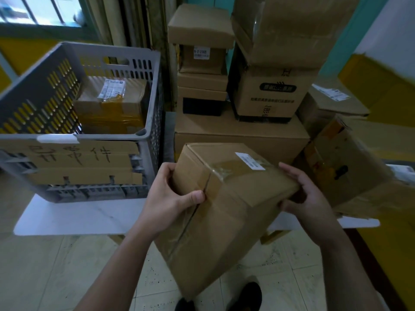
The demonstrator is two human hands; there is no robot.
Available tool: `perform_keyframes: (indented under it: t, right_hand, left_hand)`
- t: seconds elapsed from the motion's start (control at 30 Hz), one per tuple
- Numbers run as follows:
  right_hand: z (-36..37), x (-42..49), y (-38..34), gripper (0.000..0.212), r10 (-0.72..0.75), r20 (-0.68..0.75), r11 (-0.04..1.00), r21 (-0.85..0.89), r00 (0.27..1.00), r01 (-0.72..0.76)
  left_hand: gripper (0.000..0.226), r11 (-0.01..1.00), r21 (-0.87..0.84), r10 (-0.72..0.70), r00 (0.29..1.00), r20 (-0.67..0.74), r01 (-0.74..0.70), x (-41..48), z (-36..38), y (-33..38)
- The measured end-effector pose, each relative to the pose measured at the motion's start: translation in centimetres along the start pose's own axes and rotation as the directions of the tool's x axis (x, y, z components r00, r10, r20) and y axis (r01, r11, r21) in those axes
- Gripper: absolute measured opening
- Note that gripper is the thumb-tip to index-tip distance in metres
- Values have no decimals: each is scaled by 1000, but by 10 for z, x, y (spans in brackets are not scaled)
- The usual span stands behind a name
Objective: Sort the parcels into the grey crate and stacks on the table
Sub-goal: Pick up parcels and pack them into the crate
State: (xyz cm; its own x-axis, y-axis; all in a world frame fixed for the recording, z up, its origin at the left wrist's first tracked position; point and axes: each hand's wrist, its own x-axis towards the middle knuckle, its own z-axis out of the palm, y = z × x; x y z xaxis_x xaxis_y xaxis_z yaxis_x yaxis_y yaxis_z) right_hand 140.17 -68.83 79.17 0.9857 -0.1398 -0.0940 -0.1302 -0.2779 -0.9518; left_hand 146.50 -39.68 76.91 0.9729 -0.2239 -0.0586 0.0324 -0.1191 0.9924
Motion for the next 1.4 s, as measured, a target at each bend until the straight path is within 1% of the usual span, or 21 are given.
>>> perform_keyframes:
  t: [0.07,0.13,0.2,0.27,0.37,0.4,0.47,0.53,0.6,0.63,0.67,0.73,0.8,0.87,0.9,0.97,1.0,1.1,1.2,1.27,1.4]
  right_hand:
    - [14,5,-10,93,12,-167,1000,24,986,-8]
    - [27,12,-21,92,39,-307,998,62,951,-21]
    - [41,20,-31,92,47,-368,999,28,929,-39]
    - [52,25,-40,89,28,-372,999,-30,928,-42]
    - [64,24,-55,81,-27,-333,991,-130,943,-17]
    - [67,22,-60,78,-51,-310,988,-155,949,2]
    - [74,14,-70,76,-75,-230,988,-148,970,42]
    - [77,4,-78,84,-80,-87,985,-158,993,66]
    - [79,-5,-84,103,-67,60,961,-264,996,81]
    - [78,-9,-87,112,-57,101,949,-303,993,85]
    - [78,-11,-90,116,-63,123,942,-320,990,100]
    - [76,-13,-97,115,-118,106,943,-298,987,145]
    - [74,-11,-106,108,-200,21,946,-256,980,198]
    - [74,-8,-117,95,-287,-66,935,-237,956,264]
    - [74,-6,-122,93,-318,-99,930,-225,943,290]
    - [73,-3,-133,90,-355,-153,928,-174,922,328]
    - [73,-3,-138,85,-364,-168,928,-146,916,342]
    - [75,-2,-164,66,-387,-139,921,-91,911,378]
    - [74,3,-190,61,-443,-64,894,-104,894,435]
    - [77,6,-207,64,-495,12,863,-107,869,493]
    - [89,22,-240,86,-609,136,770,-133,781,624]
  left_hand:
    - [99,999,-26,-28,997,-69,27,0,3,2]
    - [90,999,-25,-36,992,-123,33,0,8,7]
    - [80,999,-22,-38,981,-188,34,1,13,11]
    - [81,998,-46,-51,967,-250,40,2,17,15]
    - [90,995,-81,-80,943,-324,57,1,17,21]
    - [89,995,-85,-86,935,-345,60,1,16,23]
    - [87,992,-107,-97,921,-378,61,-1,12,28]
    - [84,991,-120,-100,913,-395,56,-3,7,34]
    - [82,991,-129,-97,910,-402,48,-6,1,40]
    - [83,989,-137,-98,911,-402,46,-8,-2,42]
    - [85,988,-152,-98,912,-398,39,-9,-5,46]
    - [92,979,-202,-107,919,-380,31,-12,-9,52]
    - [92,974,-224,-71,928,-367,-15,-16,-14,63]
    - [91,981,-179,7,939,-345,-74,-21,-18,75]
    - [92,986,-136,44,944,-328,-93,-23,-19,80]
    - [98,989,-44,121,943,-309,-141,-25,-22,92]
    - [102,986,-15,152,940,-305,-165,-26,-24,97]
    - [106,970,66,243,913,-327,-235,-29,-33,116]
    - [101,954,102,299,869,-394,-282,-33,-43,133]
    - [97,945,109,323,827,-461,-309,-35,-51,144]
    - [90,930,131,352,737,-577,-343,-37,-70,163]
